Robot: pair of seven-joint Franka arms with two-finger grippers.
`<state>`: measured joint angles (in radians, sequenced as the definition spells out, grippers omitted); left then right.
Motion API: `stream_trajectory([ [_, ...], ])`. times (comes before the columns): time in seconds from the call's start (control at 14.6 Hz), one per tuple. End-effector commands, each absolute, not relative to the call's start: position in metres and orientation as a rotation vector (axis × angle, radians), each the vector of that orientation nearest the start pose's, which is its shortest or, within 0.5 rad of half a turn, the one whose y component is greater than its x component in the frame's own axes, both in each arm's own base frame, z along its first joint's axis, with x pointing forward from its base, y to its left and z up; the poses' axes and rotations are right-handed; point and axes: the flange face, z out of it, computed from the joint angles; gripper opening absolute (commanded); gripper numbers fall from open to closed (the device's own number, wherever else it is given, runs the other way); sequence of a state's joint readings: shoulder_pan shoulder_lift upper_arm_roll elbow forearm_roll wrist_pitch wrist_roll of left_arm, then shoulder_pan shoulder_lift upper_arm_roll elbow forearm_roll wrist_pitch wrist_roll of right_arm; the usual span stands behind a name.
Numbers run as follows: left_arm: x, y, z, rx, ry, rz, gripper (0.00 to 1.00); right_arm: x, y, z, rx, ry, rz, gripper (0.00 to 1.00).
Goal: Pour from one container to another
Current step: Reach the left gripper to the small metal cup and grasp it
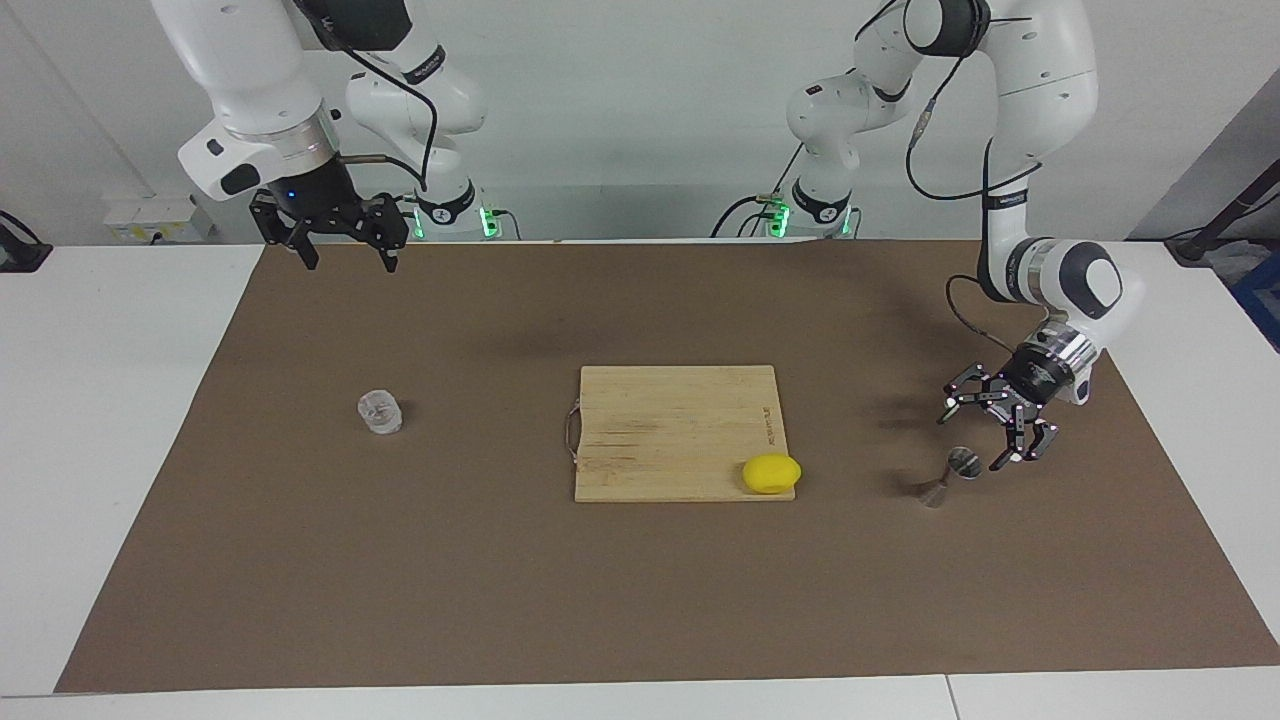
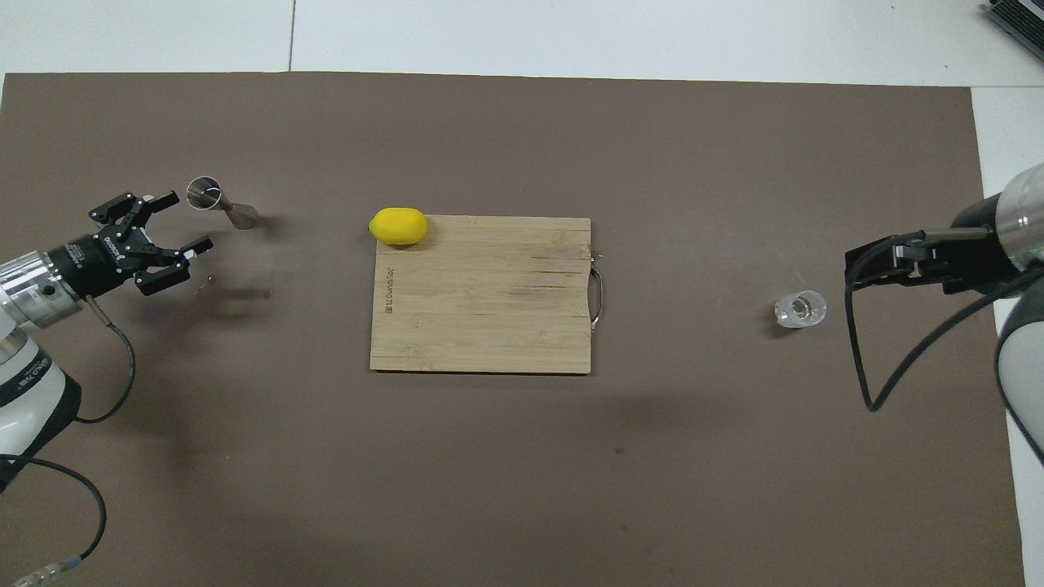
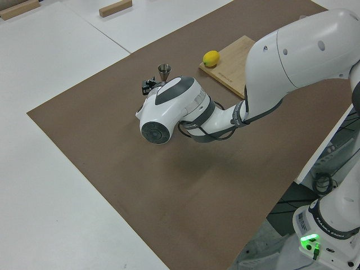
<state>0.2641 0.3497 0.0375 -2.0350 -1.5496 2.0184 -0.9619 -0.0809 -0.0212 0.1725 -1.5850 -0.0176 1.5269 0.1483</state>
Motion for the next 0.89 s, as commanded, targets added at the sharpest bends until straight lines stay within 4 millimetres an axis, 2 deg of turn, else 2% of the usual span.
stream_trajectory([
  [0.0, 0.598, 0.112, 0.291, 0.792, 1.807, -0.711, 1.0, 0.541, 0.048, 0.624, -3.159, 0.047, 0.046, 1.0],
  [0.82, 0.607, 0.092, 0.289, 0.78, 1.797, -0.683, 1.0, 0.54, 0.048, 0.622, -3.16, 0.047, 0.054, 1.0],
])
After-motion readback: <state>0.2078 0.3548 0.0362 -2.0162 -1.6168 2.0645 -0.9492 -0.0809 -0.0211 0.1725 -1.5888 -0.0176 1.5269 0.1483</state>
